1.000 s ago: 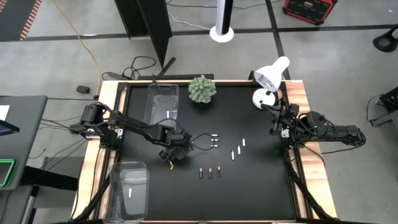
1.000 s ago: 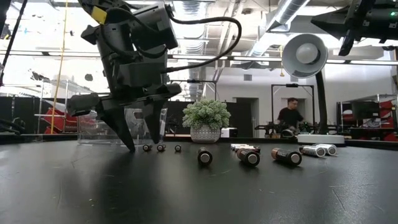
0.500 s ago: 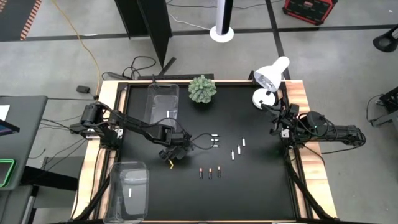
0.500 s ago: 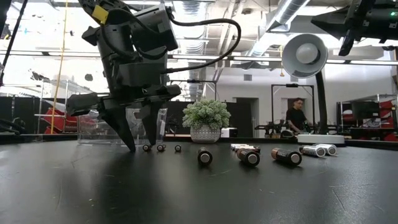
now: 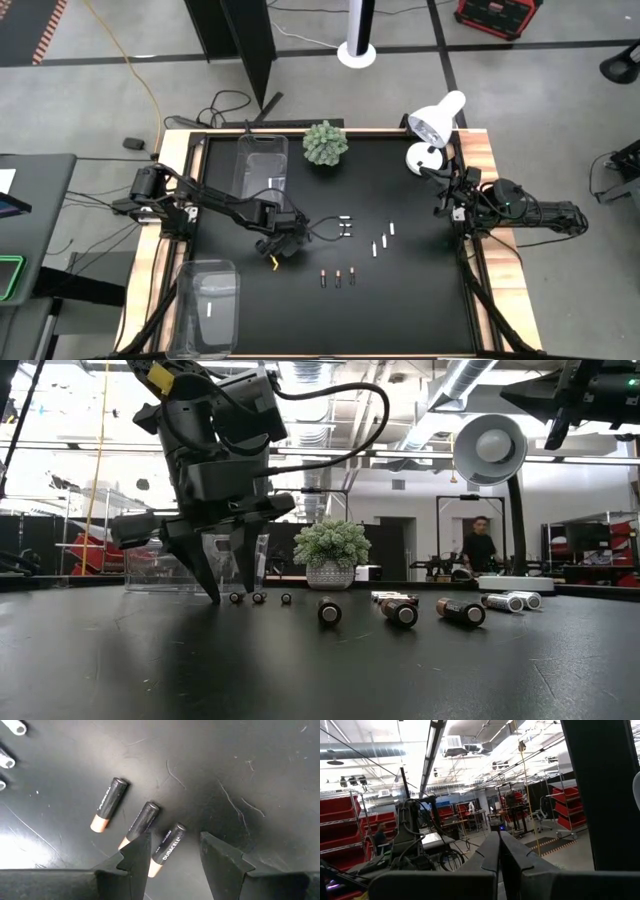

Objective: Sort batteries
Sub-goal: Put the copper and black battery into the top transparent bin

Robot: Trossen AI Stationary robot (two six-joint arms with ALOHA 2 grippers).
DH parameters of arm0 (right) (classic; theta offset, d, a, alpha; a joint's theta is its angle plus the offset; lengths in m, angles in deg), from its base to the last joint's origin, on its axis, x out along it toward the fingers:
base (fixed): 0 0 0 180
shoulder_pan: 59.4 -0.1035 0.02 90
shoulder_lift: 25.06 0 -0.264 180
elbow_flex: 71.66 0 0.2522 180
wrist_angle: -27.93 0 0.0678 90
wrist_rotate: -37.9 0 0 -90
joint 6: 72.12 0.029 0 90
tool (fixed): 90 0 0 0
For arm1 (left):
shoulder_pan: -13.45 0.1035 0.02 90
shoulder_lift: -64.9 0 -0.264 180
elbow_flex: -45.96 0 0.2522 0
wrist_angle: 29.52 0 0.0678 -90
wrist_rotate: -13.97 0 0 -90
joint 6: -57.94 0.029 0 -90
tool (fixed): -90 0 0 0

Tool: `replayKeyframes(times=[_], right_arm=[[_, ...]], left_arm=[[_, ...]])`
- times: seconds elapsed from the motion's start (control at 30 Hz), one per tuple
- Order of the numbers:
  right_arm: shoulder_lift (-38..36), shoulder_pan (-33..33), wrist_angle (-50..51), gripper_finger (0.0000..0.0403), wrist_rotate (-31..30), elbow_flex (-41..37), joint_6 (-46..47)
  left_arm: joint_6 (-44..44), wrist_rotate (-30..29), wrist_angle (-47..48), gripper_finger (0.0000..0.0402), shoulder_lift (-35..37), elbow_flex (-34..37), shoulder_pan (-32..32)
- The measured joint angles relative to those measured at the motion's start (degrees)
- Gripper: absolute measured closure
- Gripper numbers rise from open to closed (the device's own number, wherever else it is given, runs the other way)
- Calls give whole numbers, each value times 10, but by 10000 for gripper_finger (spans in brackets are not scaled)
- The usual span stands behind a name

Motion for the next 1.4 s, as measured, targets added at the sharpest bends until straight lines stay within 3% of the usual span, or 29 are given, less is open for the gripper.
replayKeyframes(times=[0.53, 1.0, 1.4], right_arm=[[0, 0, 0, 372, 0, 0, 0], [0, 0, 0, 372, 0, 0, 0], [0, 0, 0, 372, 0, 0, 0]], left_arm=[[82, -4, 3, 242, 0, -1, 13], [86, -17, 40, 242, -2, -17, 14], [142, -10, 51, 242, -4, -18, 22]])
